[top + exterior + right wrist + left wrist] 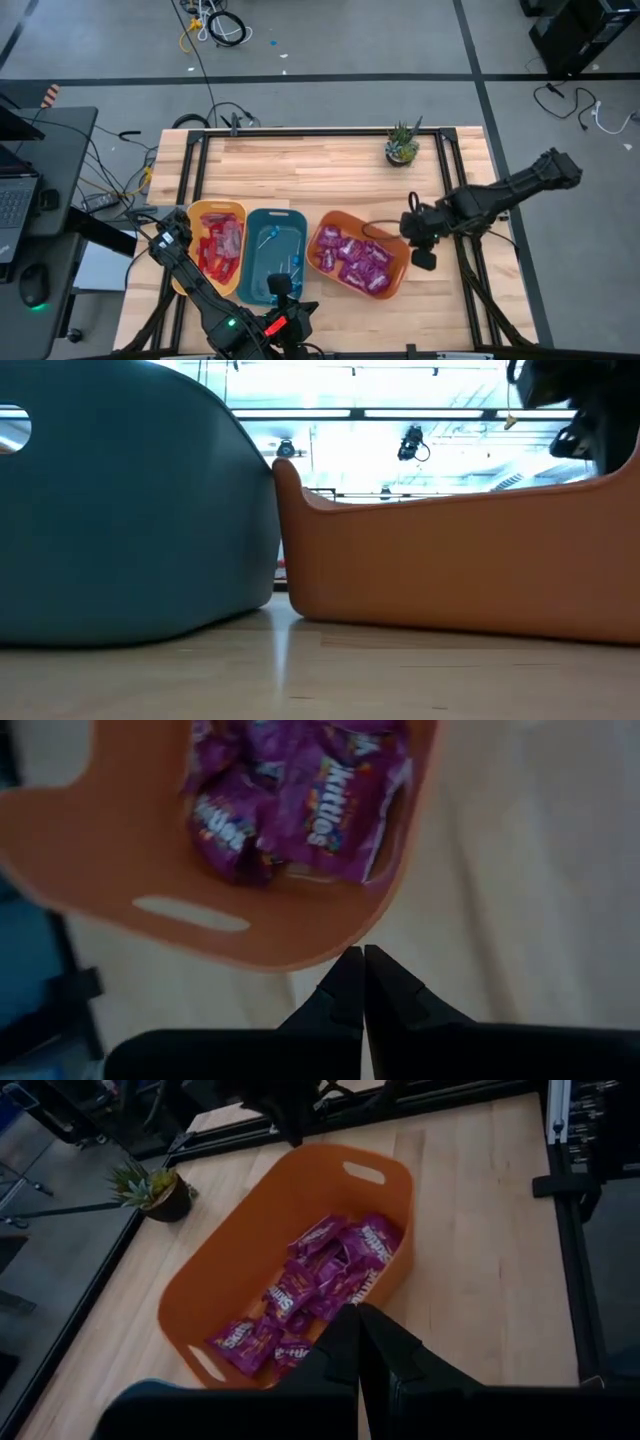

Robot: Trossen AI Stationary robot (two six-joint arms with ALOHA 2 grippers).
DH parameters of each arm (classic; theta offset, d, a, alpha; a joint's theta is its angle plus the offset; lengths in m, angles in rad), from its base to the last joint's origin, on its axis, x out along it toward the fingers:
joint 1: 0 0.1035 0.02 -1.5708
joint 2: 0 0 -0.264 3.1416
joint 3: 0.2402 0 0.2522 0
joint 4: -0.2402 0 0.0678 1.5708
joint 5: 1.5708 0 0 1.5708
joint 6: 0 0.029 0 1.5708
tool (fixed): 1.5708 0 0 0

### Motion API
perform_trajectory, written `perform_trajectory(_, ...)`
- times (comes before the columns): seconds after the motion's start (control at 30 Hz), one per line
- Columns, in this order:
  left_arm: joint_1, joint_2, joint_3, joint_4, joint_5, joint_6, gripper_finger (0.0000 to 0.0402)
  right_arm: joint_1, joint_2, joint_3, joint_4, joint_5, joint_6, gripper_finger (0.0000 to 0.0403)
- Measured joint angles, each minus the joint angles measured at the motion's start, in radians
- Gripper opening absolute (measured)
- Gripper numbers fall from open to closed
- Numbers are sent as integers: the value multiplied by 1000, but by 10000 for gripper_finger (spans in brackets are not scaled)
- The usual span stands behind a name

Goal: Sort candy
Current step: Adjust the colored bins

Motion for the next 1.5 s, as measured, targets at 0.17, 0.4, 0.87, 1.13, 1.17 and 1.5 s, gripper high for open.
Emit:
perform_trajectory(0.17,0,0,0,0,0,0,1,110,0,0,87,5,78,0)
perform_trajectory(0.4,0,0,0,0,0,0,1,212,19,0,266,37,125,0)
perform_trajectory(0.87,-6,0,0,0,0,-2,1,346,197,2,442,-6,104,0)
perform_trajectory(1.13,-6,1,0,0,0,-2,1,359,271,1,554,-5,101,0)
perform_trajectory(1.17,-6,1,0,0,0,-1,1,359,279,0,562,-2,99,0)
perform_trajectory(1.5,-6,1,0,0,-1,-1,1,352,255,74,492,128,49,0)
